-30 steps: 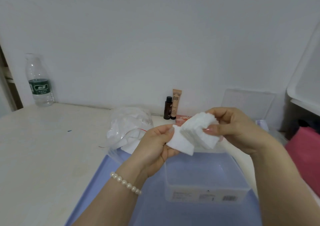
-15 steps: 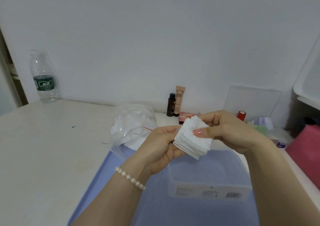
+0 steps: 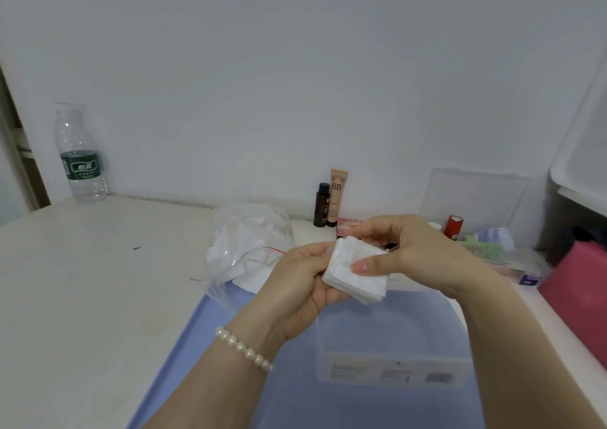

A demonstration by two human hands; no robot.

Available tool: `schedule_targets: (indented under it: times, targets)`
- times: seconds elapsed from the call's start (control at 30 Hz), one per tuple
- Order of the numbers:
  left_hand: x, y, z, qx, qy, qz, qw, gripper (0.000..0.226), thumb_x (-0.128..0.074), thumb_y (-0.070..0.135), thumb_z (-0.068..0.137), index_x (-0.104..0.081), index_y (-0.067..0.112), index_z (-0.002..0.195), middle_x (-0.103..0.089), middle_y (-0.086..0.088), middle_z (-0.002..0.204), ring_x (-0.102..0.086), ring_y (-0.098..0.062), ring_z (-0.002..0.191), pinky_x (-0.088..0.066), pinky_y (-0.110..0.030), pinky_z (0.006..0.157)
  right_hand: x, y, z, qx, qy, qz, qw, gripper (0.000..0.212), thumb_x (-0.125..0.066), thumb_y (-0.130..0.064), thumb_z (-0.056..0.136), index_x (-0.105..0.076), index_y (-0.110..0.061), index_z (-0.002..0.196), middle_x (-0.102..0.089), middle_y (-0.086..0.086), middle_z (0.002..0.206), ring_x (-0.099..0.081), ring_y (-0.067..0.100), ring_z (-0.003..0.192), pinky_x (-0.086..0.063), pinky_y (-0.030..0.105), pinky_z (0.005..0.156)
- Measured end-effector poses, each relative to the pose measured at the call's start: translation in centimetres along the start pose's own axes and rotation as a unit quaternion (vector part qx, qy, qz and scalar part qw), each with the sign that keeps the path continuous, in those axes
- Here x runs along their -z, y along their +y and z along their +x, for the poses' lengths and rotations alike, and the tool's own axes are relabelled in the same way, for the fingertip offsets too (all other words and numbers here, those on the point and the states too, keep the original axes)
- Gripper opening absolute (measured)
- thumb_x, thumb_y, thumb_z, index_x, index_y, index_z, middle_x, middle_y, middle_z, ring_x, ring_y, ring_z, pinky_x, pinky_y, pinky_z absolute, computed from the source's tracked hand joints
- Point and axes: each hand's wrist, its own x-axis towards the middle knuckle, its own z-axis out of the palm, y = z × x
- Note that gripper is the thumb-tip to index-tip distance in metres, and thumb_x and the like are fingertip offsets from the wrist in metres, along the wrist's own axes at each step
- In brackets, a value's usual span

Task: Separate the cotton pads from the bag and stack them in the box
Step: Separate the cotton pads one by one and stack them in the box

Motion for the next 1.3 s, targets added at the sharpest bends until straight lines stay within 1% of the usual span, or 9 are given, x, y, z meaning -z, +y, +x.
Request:
schedule_targets:
  times: [0.17,0.37,0.53,0.67,0.83,1.0,1.1,1.2,1.3]
  targets:
    - [-0.2,-0.5,0.1,-0.002,0.013,-0.038,0.999,0.031,-0.039,0.011,0.100,-0.060,-0.008,0.112,-0.067,-0.024,0.108,-0.068,-0.030,0.090,-0.060,-0.038,0.072,0.3,-0.2,-0.3,0.013,-0.005,-0.073,0.997,0.028,-0.078,-0.019,0.072,-0.068,-0.030,0.096,-0.061,-0.004,0.099,-0.057,0.010,0.093,-0.042,0.012,0.075]
    - [-0.3,-0.6,0.2,-0.020,0.039,-0.030,0.999,0.030,-0.037,0.012,0.100,-0.061,-0.004,0.108,-0.068,-0.025,0.105,-0.068,-0.032,0.091,-0.057,-0.042,0.075,0.3,0.3,-0.1,0.009,-0.002,-0.080,0.997,0.029,-0.079,-0.022,0.071,-0.065,-0.022,0.097,-0.060,-0.005,0.090,-0.053,0.009,0.079,-0.044,0.022,0.074]
    - [-0.5,-0.8,0.2,-0.059,0.057,-0.005,0.997,0.023,-0.043,0.005,0.097,-0.063,0.006,0.108,-0.070,-0.017,0.105,-0.070,-0.028,0.089,-0.059,-0.042,0.070,0.2,0.6,0.2,0.014,-0.008,-0.069,0.998,0.034,-0.076,-0.019,0.073,-0.060,-0.022,0.102,-0.064,-0.002,0.103,-0.060,0.013,0.097,-0.049,0.035,0.091]
    - [-0.8,-1.0,0.0,-0.117,0.057,0.062,0.990,0.029,-0.040,0.006,0.099,-0.063,0.022,0.110,-0.072,-0.007,0.103,-0.071,-0.020,0.088,-0.059,-0.032,0.066,0.4,0.6,0.1,0.024,-0.009,-0.035,0.999,0.034,-0.077,-0.009,0.072,-0.057,-0.021,0.097,-0.068,0.009,0.092,-0.063,0.019,0.082,-0.050,0.040,0.081]
    - [-0.4,-1.3,0.3,-0.179,0.077,0.135,0.971,0.045,-0.045,0.007,0.097,-0.046,0.043,0.124,-0.068,0.001,0.112,-0.065,-0.010,0.101,-0.053,-0.022,0.084,1.6,0.7,-0.2,0.058,0.037,0.114,0.991,0.037,-0.077,0.001,0.067,-0.063,-0.016,0.096,-0.070,0.013,0.099,-0.066,0.019,0.085,-0.052,0.034,0.079]
    - [-0.3,-1.4,0.7,-0.177,0.101,0.072,0.976,0.064,-0.046,0.000,0.096,-0.022,0.030,0.147,-0.074,0.000,0.093,-0.069,-0.013,0.092,-0.053,-0.025,0.089,2.2,1.0,-0.5,0.017,-0.003,0.266,0.964,0.049,-0.075,-0.003,0.064,-0.062,-0.017,0.109,-0.072,0.006,0.096,-0.068,0.016,0.080,-0.052,0.022,0.060]
    - [-0.3,-1.5,0.7,-0.176,0.106,0.062,0.977,0.069,-0.047,0.001,0.095,-0.012,0.023,0.150,-0.073,0.001,0.082,-0.069,-0.010,0.084,-0.052,-0.022,0.089,1.8,0.4,-0.3,0.025,0.006,0.392,0.920,0.036,-0.061,-0.006,0.068,-0.063,-0.009,0.104,-0.072,0.004,0.088,-0.069,0.014,0.073,-0.052,0.022,0.053]
    - [-0.3,-1.5,0.5,-0.168,0.085,0.086,0.978,0.051,-0.049,0.001,0.094,-0.036,0.012,0.142,-0.074,-0.003,0.095,-0.068,-0.012,0.096,-0.051,-0.023,0.092,0.9,0.2,0.3,0.020,0.009,0.448,0.894,0.037,-0.059,-0.009,0.069,-0.063,-0.003,0.106,-0.070,0.013,0.100,-0.069,0.023,0.088,-0.058,0.032,0.068]
    - [-0.5,-1.5,0.4,-0.167,0.079,0.070,0.980,0.029,-0.048,-0.005,0.093,-0.063,0.010,0.112,-0.073,-0.005,0.100,-0.068,-0.015,0.098,-0.054,-0.024,0.087,-0.1,0.2,0.9,0.004,0.022,0.448,0.894,0.042,-0.061,-0.009,0.067,-0.061,-0.003,0.109,-0.069,0.015,0.103,-0.068,0.026,0.092,-0.058,0.034,0.072]
